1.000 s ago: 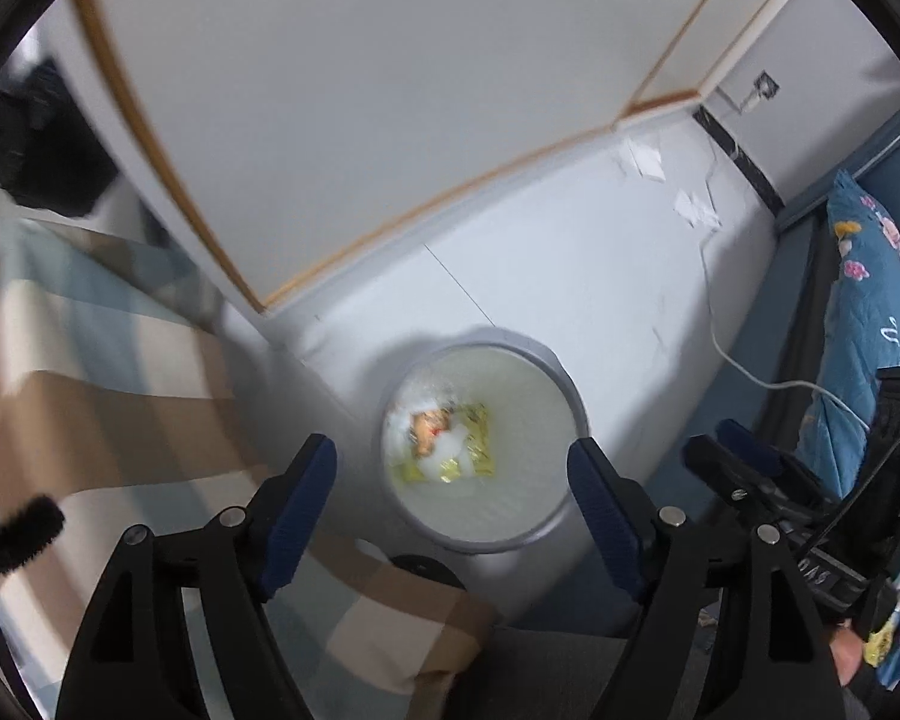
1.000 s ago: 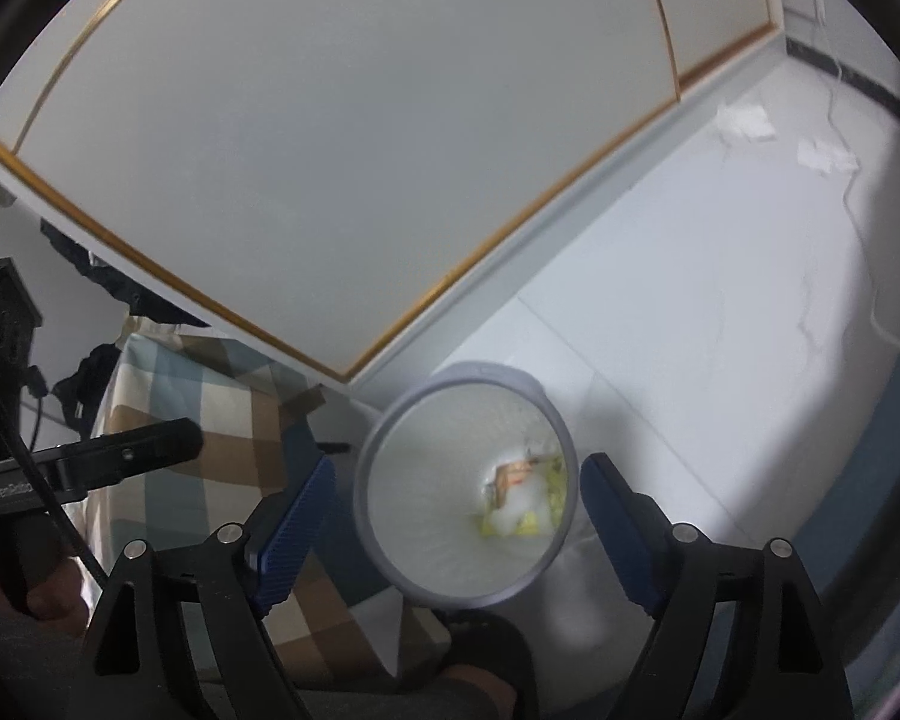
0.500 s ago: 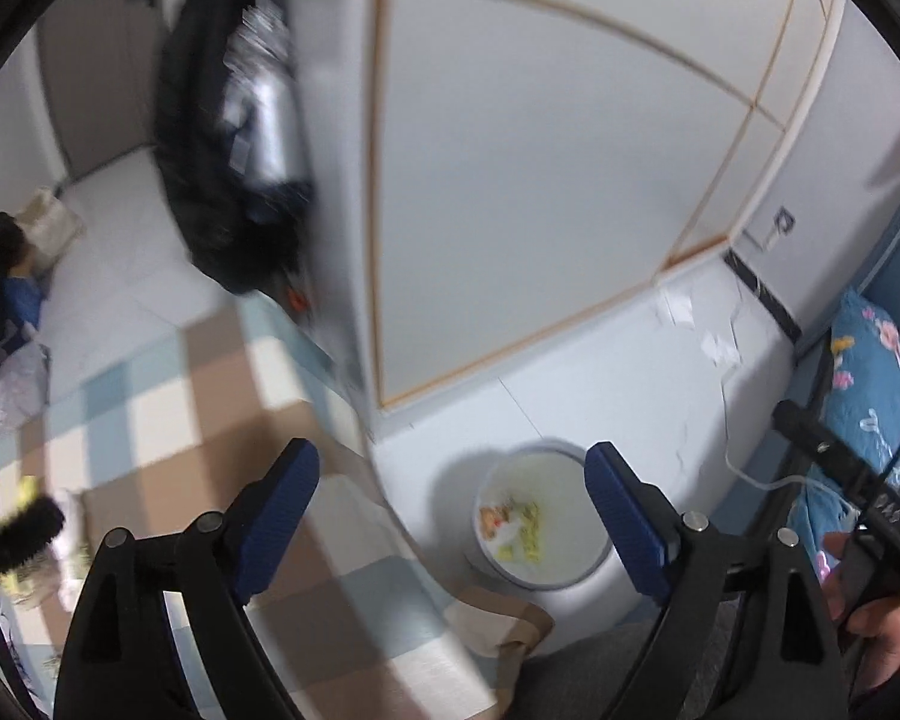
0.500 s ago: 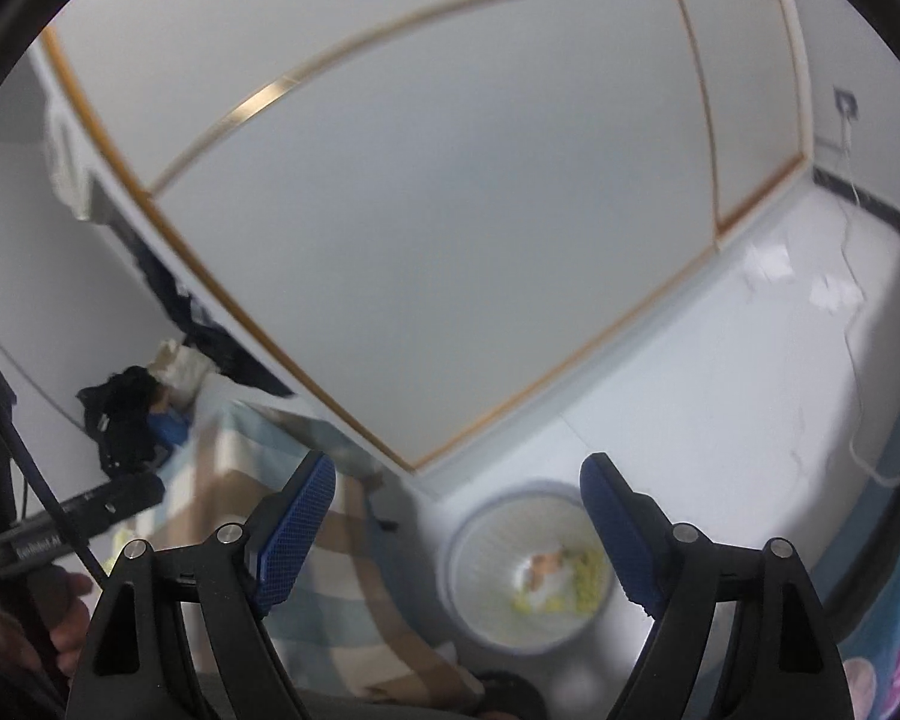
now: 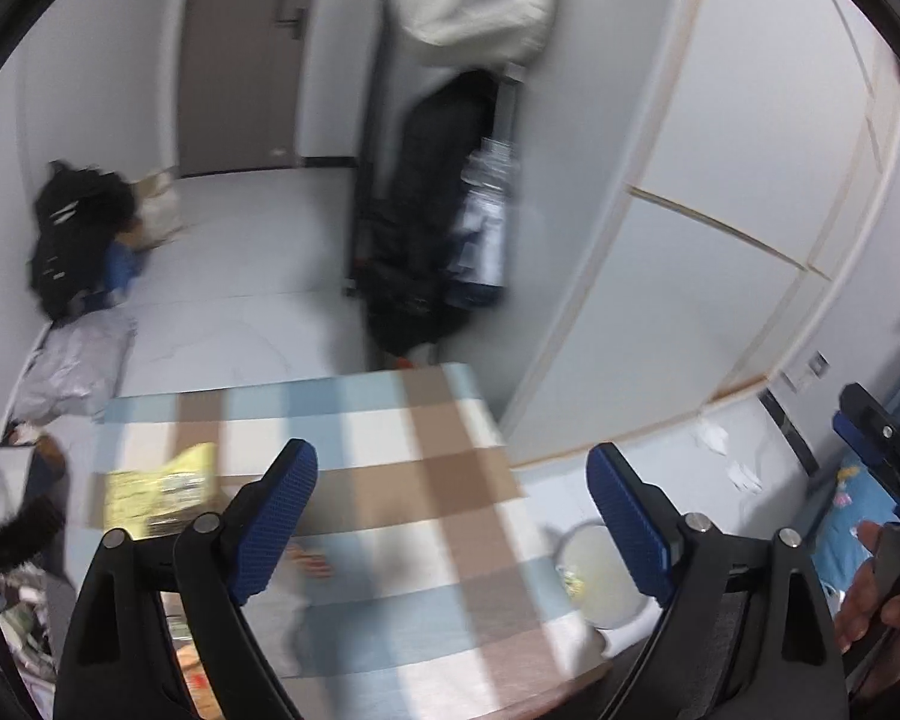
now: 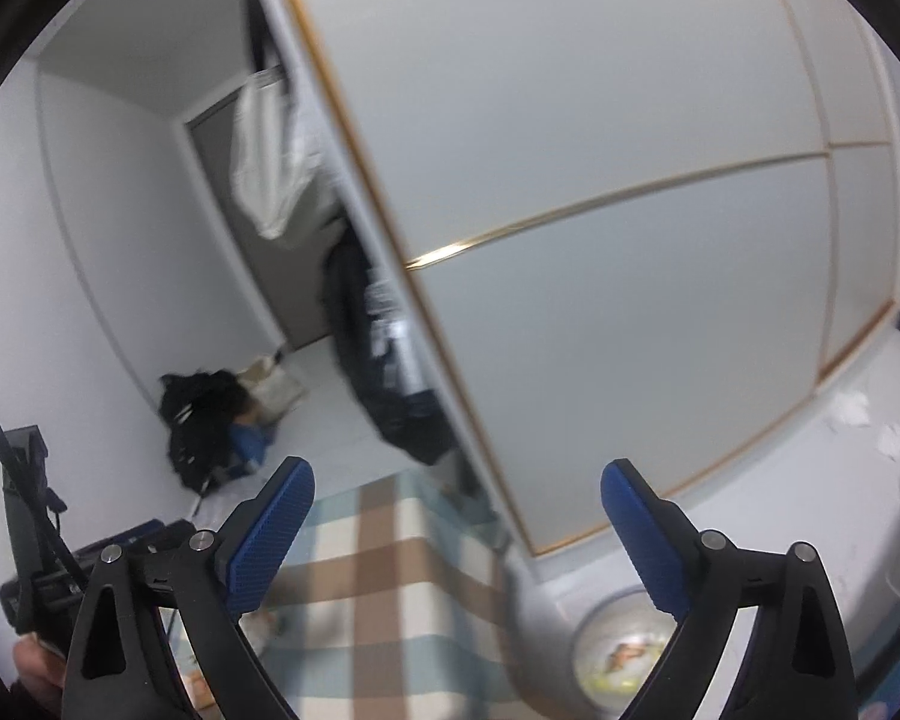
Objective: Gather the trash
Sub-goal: 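Move the left gripper back over the table of trash, then lower the right gripper onto the white tissue and close on it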
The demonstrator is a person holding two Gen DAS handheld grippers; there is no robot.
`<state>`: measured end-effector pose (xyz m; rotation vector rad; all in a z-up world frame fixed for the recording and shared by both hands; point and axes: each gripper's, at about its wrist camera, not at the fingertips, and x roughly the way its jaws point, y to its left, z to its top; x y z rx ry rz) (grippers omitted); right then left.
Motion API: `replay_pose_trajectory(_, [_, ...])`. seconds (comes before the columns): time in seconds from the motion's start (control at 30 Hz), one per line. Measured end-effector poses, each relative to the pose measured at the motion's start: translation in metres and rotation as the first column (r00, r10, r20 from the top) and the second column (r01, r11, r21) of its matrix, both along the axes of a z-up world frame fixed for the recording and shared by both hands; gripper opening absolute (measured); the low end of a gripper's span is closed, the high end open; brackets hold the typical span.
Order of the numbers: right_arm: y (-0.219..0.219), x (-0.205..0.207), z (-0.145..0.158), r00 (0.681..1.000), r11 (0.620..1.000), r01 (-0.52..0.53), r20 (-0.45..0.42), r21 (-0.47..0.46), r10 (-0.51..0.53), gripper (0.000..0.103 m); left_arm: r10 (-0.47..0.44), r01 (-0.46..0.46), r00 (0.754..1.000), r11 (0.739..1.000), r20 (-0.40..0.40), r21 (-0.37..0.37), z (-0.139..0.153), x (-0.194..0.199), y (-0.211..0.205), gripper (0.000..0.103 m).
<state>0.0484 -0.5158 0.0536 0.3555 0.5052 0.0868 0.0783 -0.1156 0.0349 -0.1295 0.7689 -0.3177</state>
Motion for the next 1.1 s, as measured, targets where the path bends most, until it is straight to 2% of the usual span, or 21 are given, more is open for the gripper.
replay_pose_trajectory(0.2, [0.071,0.018,0.0,0.992,0.992,-0.124,-0.018,-0.029,0.124,0.098,0.106,-0.106,0.994,0.994,0.002,0.005,-0.012,-0.001,0.057,0.094])
replay_pose_trajectory(0.43, [0.136,0.031,-0.015,0.968,0.969,-0.246,-0.049,-0.033,0.244,0.098,0.227,-0.227,0.974,0.974,0.014,-0.004,-0.03,-0.004,0.116,0.094])
replay_pose_trajectory(0.63, [0.19,0.042,-0.038,0.929,0.929,-0.362,-0.115,-0.071,0.353,0.098,0.291,-0.291,0.957,0.956,0.01,-0.027,-0.039,-0.003,0.15,0.094])
replay_pose_trajectory(0.73, [0.218,0.046,-0.055,0.889,0.892,-0.445,-0.162,-0.078,0.429,0.098,0.317,-0.317,0.948,0.947,-0.001,-0.053,-0.041,-0.004,0.167,0.094])
replay_pose_trajectory(0.87, [0.256,0.047,-0.085,0.806,0.807,-0.58,-0.225,-0.112,0.548,0.098,0.33,-0.33,0.944,0.94,-0.02,-0.086,-0.042,-0.004,0.185,0.094])
replay_pose_trajectory(0.9, [0.266,0.046,-0.092,0.775,0.772,-0.622,-0.245,-0.13,0.583,0.098,0.332,-0.333,0.943,0.939,-0.023,-0.09,-0.043,-0.004,0.187,0.094])
replay_pose_trajectory(0.93, [0.275,0.045,-0.098,0.734,0.727,-0.672,-0.263,-0.143,0.626,0.098,0.336,-0.338,0.941,0.936,-0.033,-0.102,-0.044,-0.004,0.191,0.094])
replay_pose_trajectory(1.0, [0.298,0.042,-0.113,0.632,0.606,-0.772,-0.316,-0.189,0.707,0.098,0.336,-0.34,0.94,0.929,-0.054,-0.145,-0.046,-0.003,0.2,0.094])
replay_pose_trajectory(1.07, [0.315,0.039,-0.127,0.557,0.512,-0.83,-0.367,-0.222,0.745,0.098,0.341,-0.348,0.938,0.923,-0.07,-0.164,-0.046,-0.003,0.206,0.094])
replay_pose_trajectory(1.1, [0.326,0.04,-0.138,0.506,0.45,-0.862,-0.408,-0.232,0.76,0.098,0.345,-0.353,0.936,0.921,-0.073,-0.166,-0.046,-0.002,0.208,0.094])
